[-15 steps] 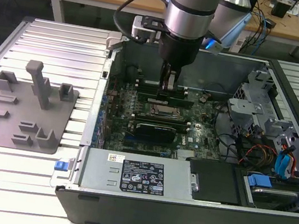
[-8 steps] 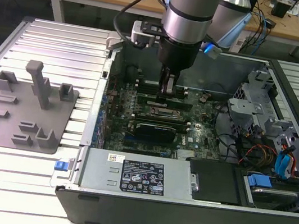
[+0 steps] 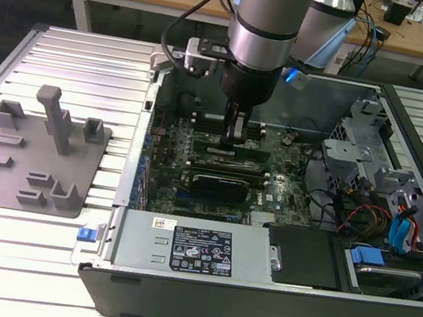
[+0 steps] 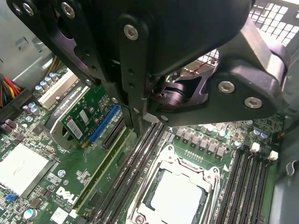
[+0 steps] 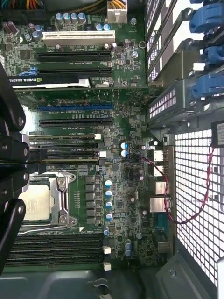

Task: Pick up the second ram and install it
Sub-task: 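Insert the second ram into the second slot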

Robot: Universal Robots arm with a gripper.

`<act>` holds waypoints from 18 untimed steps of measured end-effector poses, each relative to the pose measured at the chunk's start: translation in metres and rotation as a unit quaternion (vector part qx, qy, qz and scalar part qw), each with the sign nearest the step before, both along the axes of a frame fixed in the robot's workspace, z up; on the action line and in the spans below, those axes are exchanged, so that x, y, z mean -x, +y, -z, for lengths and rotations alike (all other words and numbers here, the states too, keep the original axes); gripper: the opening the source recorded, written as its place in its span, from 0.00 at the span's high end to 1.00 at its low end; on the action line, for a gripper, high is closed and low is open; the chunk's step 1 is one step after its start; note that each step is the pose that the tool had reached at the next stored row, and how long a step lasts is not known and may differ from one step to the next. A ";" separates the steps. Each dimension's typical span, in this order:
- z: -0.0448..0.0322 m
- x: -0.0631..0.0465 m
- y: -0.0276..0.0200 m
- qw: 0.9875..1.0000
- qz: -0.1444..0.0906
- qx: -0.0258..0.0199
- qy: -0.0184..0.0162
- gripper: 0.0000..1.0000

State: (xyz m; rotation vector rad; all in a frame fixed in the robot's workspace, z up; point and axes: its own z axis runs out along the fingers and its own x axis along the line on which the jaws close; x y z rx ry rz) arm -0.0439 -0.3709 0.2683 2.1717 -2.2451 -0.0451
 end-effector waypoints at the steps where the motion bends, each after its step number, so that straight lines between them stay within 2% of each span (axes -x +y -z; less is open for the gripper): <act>1: 0.0015 0.000 0.0000 1.000 0.000 0.000 0.000 0.91; 6: 0.0060 0.000 0.0000 1.000 0.000 0.000 -0.001 0.91; 12: 0.0098 0.000 0.0000 1.000 -0.001 0.000 -0.006 0.91; 16: 0.0115 0.000 0.0000 1.000 -0.001 0.000 -0.006 0.91; 18: 0.0144 0.000 0.0000 1.000 -0.001 0.000 -0.007 0.91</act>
